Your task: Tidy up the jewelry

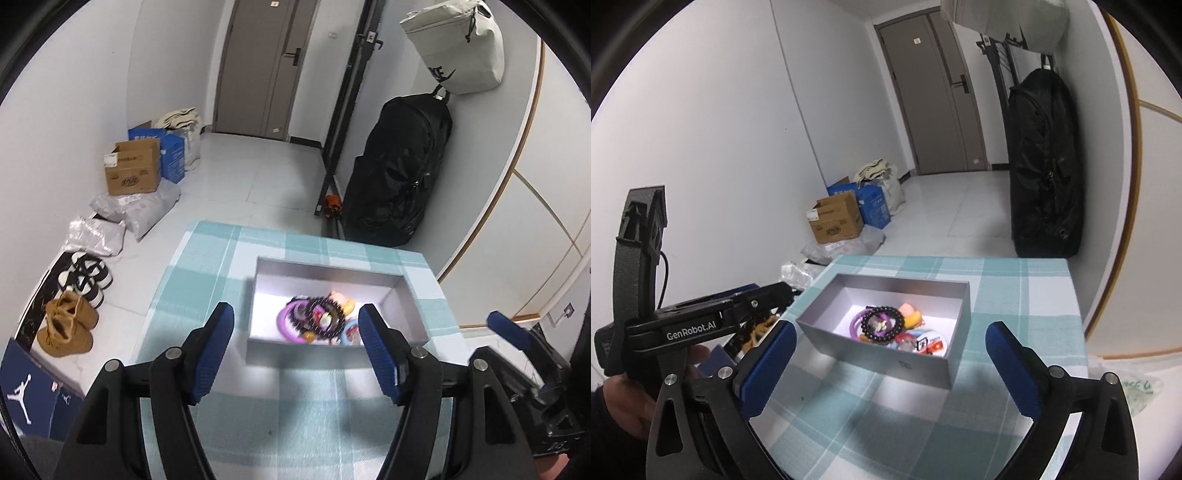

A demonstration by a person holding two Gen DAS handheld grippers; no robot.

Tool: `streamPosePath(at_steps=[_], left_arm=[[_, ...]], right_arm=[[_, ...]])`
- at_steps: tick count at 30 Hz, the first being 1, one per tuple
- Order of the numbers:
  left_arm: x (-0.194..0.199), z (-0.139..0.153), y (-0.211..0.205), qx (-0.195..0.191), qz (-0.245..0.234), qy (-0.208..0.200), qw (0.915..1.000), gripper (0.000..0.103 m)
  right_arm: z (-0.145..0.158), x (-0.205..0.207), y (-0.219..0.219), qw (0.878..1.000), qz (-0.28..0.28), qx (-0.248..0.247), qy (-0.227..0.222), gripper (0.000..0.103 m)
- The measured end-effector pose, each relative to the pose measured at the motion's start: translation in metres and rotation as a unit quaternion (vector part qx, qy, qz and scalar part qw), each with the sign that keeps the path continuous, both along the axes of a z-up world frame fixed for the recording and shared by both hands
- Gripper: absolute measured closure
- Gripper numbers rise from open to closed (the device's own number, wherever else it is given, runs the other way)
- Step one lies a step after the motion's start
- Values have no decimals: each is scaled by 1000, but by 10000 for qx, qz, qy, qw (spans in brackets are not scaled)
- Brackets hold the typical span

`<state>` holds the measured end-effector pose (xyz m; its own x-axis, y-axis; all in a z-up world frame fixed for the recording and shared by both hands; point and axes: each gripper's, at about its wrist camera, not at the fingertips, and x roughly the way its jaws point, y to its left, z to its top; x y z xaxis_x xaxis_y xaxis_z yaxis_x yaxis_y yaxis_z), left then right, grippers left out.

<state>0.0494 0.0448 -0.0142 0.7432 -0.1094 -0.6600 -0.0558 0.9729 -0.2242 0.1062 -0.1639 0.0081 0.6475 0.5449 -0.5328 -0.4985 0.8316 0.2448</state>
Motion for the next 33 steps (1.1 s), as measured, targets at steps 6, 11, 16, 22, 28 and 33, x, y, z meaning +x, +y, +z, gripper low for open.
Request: streamPosePath(at_steps=[6, 11, 16, 22, 28, 33], left_arm=[[-8, -1, -1, 163, 61, -54, 9998, 38], [-16, -1, -4, 198, 41, -93, 9998, 38], [-17, -1, -5, 223, 25, -94, 9997, 38], [-20, 0, -7, 299, -7, -129, 9995, 38], [-20, 0, -7, 308, 25, -117, 9995, 38], [-21, 0, -7, 305, 45, -104, 9995, 38]], right_arm=[[0, -10, -1, 9999, -50, -84, -102, 0], [-2, -13, -4, 9999, -90, -80, -79, 0], [-3, -15, -6, 9999, -104, -67, -51, 0], [-4, -16, -6, 9998, -144, -109, -44, 0], [-5, -16, -6, 9998, -165, -104, -9, 0], [-6, -16, -6, 9998, -186, -107, 12, 0]])
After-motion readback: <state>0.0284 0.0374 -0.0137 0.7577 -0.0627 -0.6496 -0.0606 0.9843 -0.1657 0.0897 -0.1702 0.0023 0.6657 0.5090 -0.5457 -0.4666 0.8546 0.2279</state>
